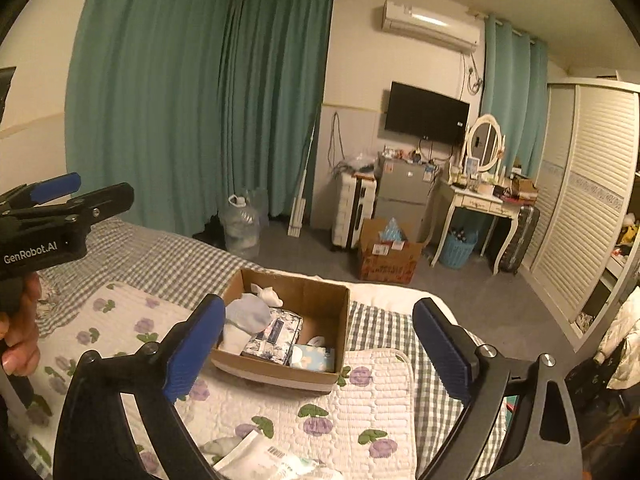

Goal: Organize soft objects
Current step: 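Withdraw both tools from the box back above the bed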

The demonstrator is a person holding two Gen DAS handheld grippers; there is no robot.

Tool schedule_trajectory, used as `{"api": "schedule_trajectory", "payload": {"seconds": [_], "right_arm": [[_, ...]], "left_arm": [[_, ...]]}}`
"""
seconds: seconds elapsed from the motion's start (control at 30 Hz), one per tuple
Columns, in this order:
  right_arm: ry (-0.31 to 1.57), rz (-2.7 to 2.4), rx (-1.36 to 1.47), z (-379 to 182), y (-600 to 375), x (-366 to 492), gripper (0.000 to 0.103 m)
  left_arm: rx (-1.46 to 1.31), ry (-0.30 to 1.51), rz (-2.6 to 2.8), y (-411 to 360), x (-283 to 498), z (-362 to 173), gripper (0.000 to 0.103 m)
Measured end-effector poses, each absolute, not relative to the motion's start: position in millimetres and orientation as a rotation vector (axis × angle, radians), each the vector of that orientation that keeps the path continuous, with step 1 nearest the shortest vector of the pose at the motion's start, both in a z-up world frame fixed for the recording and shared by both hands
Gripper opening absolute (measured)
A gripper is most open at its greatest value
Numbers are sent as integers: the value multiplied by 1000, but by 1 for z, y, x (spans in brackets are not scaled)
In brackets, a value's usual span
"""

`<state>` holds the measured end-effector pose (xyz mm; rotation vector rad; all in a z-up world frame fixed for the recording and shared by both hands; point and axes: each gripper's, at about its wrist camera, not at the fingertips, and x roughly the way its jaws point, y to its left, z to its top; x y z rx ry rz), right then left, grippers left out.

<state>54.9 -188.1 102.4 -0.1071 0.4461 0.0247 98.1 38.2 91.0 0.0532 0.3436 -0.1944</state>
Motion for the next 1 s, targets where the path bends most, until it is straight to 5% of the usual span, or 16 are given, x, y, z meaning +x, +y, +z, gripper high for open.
{"api": "schedule_trajectory", "payload": {"seconds": [0.43, 1.0], "right_arm": [[377, 26, -129, 130, -183, -37, 103], [533, 46, -154, 61, -171, -54, 103]], "left_arm": [[13, 259, -190, 60, 27, 108, 103], [67, 344, -195, 55, 17, 53, 103]]}}
